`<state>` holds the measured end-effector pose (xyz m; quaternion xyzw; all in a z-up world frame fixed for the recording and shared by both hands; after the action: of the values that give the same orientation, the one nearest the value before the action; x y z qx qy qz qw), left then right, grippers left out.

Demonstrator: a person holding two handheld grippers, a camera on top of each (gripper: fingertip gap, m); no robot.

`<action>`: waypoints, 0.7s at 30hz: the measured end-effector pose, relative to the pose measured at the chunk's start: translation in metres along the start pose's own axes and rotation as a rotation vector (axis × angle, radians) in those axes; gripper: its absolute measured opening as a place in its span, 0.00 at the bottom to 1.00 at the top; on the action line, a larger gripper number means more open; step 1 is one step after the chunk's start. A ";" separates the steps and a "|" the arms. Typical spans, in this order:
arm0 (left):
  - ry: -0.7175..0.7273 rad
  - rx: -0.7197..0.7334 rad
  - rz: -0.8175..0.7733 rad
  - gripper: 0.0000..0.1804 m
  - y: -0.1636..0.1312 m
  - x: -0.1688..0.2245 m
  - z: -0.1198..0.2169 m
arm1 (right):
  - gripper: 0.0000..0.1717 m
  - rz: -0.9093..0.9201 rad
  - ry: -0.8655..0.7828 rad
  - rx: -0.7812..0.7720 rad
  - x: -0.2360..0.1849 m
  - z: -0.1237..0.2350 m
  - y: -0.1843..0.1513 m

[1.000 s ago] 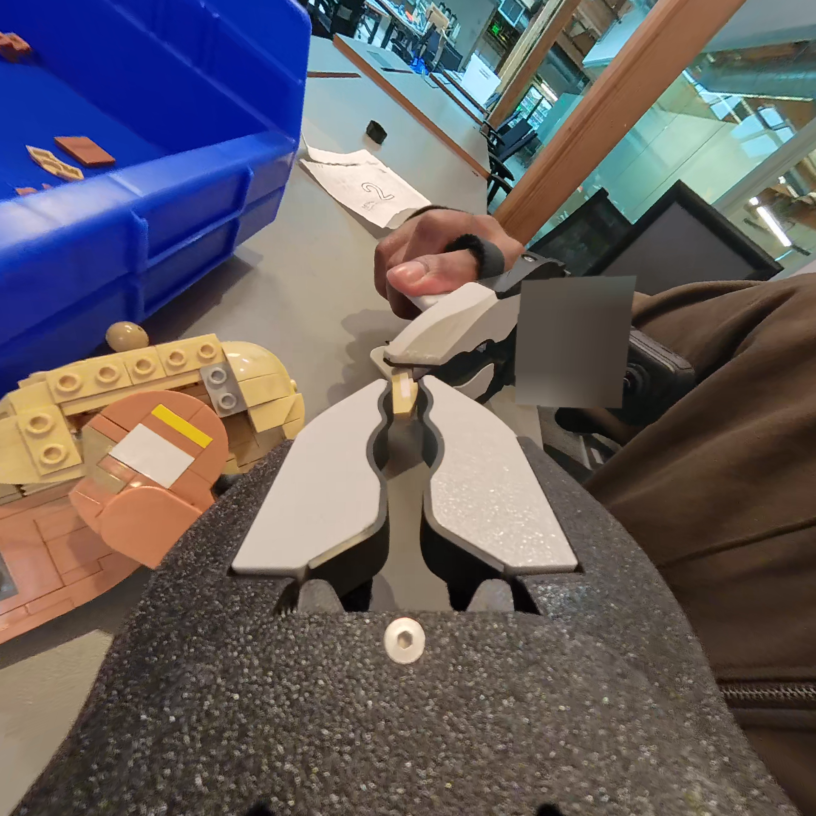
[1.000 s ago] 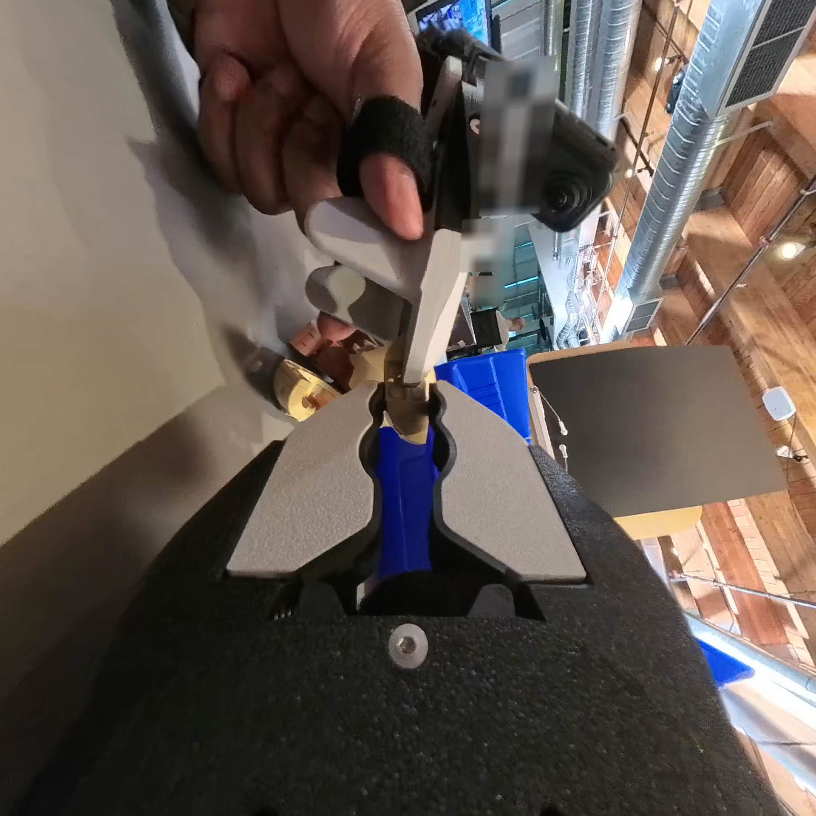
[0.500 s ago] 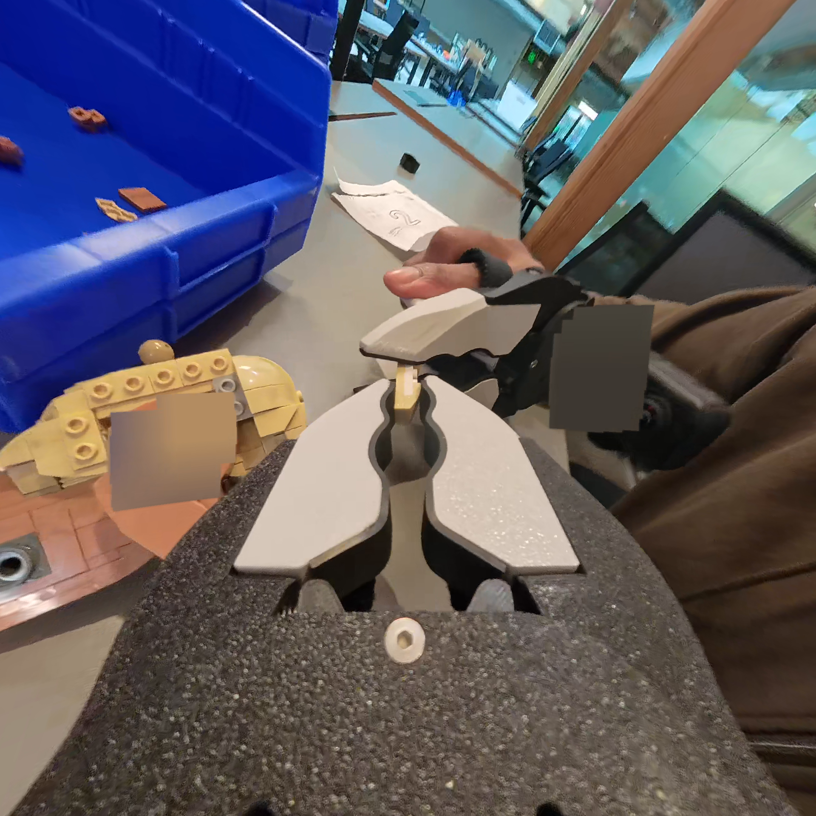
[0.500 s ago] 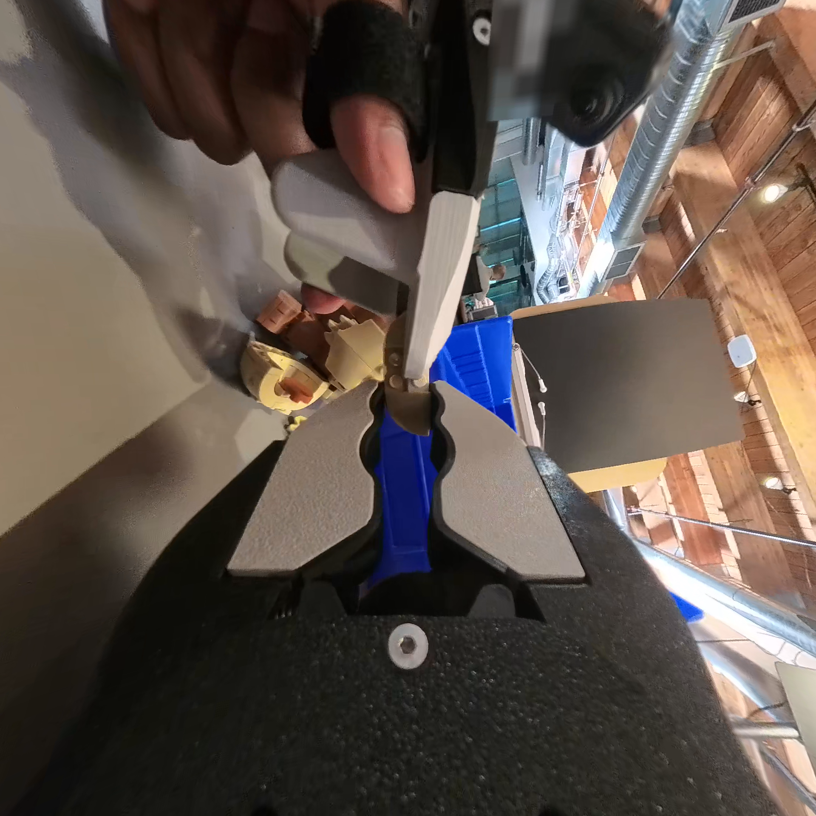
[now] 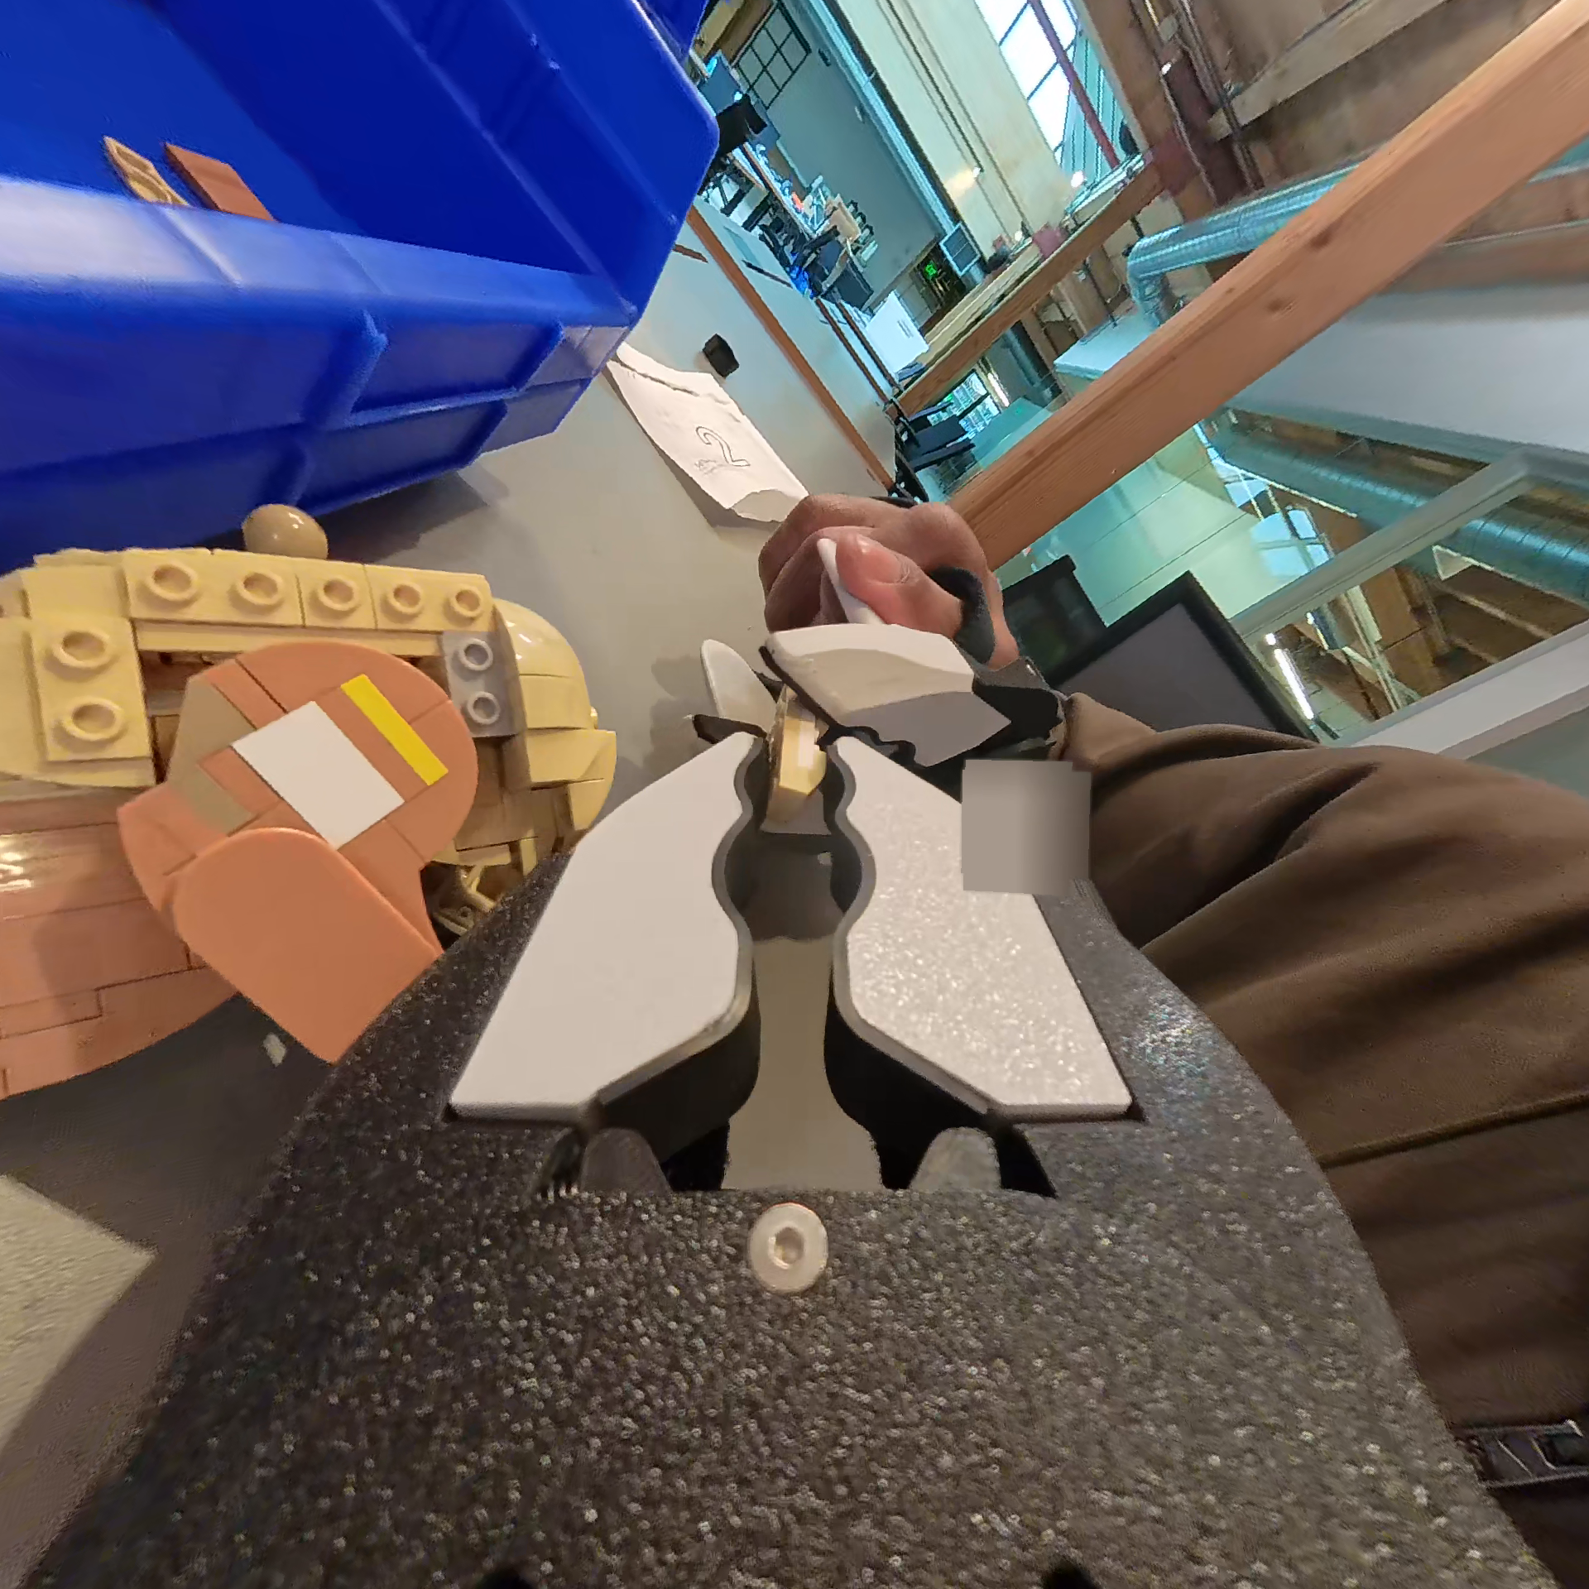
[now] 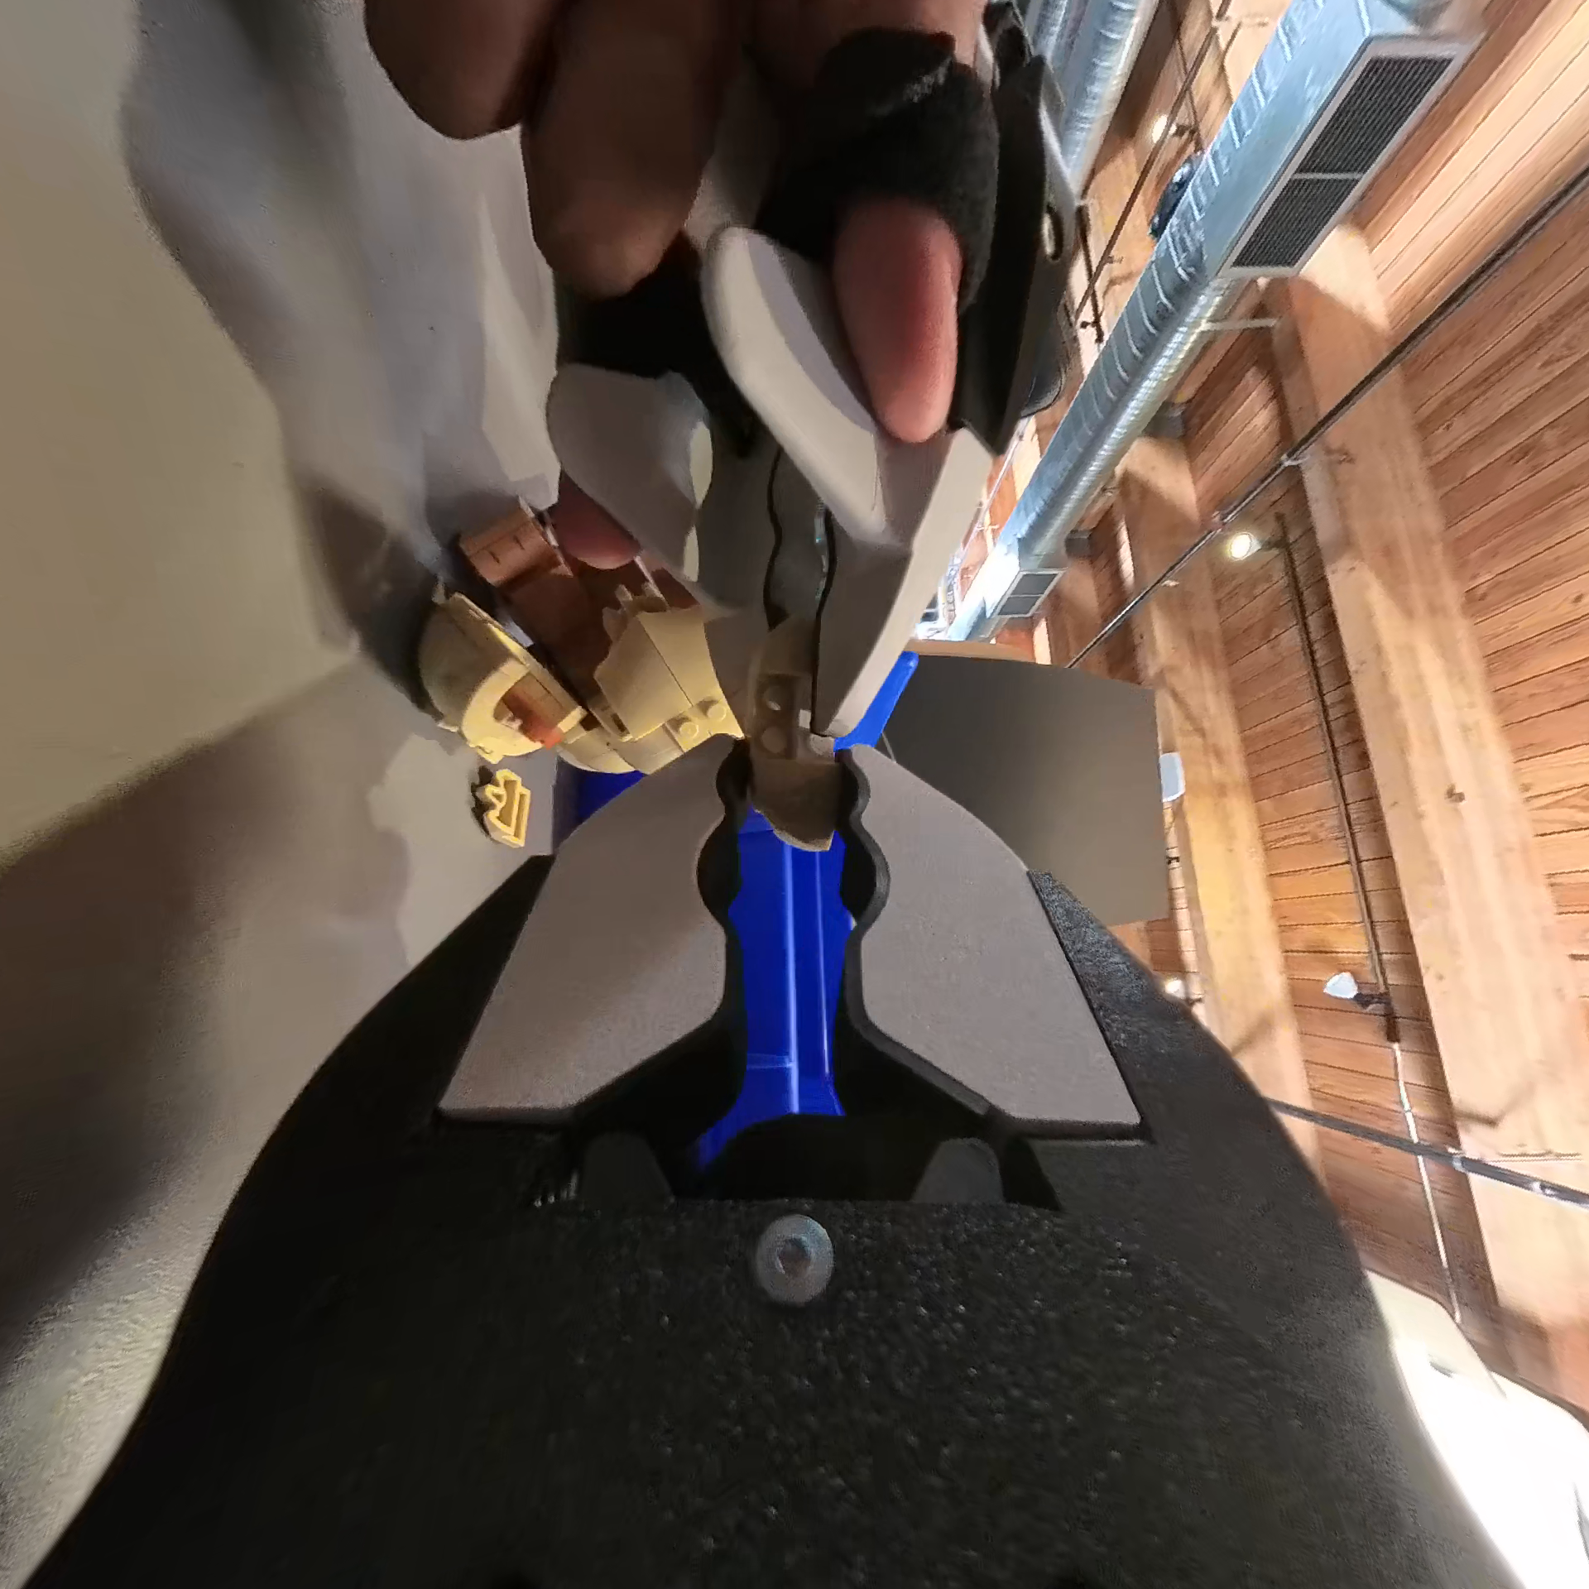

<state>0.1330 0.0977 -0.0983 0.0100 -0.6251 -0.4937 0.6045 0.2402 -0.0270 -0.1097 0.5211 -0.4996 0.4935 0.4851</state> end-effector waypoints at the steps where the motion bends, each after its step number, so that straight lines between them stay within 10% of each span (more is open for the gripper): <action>1: -0.007 0.005 0.010 0.07 0.000 0.000 0.000 | 0.11 0.009 -0.009 0.003 0.000 0.000 0.000; 14: -0.123 0.059 0.107 0.05 0.000 -0.005 0.002 | 0.06 0.128 -0.153 0.032 -0.002 0.001 0.000; 21: 0.062 0.076 -0.137 0.05 0.004 0.007 0.005 | 0.09 -0.070 -0.073 -0.019 0.004 -0.004 -0.003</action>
<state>0.1297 0.0982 -0.0895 0.0910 -0.6221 -0.5095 0.5875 0.2427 -0.0235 -0.1051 0.5513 -0.5031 0.4523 0.4882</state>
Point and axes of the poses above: each gripper's, where its closed fingertips meet, z back along the fingers, y out of its top, x = y × z across the jaws, the point moved 10 cm from there along z, back along the fingers, and after that the axes turned 10 degrees about -x, right-handed, at the moved point
